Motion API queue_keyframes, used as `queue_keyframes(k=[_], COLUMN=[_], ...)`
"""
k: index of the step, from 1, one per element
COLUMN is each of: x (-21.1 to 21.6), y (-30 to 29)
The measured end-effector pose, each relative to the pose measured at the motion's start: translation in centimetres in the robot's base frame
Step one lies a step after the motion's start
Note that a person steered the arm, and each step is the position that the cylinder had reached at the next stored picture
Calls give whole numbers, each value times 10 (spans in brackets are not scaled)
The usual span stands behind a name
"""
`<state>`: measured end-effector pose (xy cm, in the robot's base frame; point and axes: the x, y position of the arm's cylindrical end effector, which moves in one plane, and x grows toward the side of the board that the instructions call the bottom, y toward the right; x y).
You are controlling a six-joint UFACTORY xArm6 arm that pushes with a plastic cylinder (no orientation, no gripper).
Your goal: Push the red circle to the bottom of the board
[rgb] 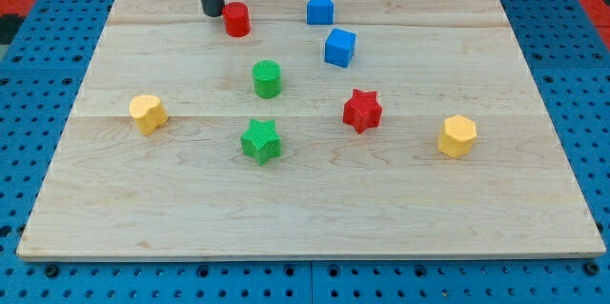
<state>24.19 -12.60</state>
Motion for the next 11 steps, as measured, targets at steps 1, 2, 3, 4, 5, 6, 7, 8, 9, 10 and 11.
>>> queue_keyframes(k=[1, 2, 3, 4, 5, 6, 7, 8, 9, 10, 11], x=[4, 39, 92, 77, 33, 11, 39, 103, 119, 150, 152], y=[29, 41, 26, 18, 8, 16, 56, 49, 50, 101, 136])
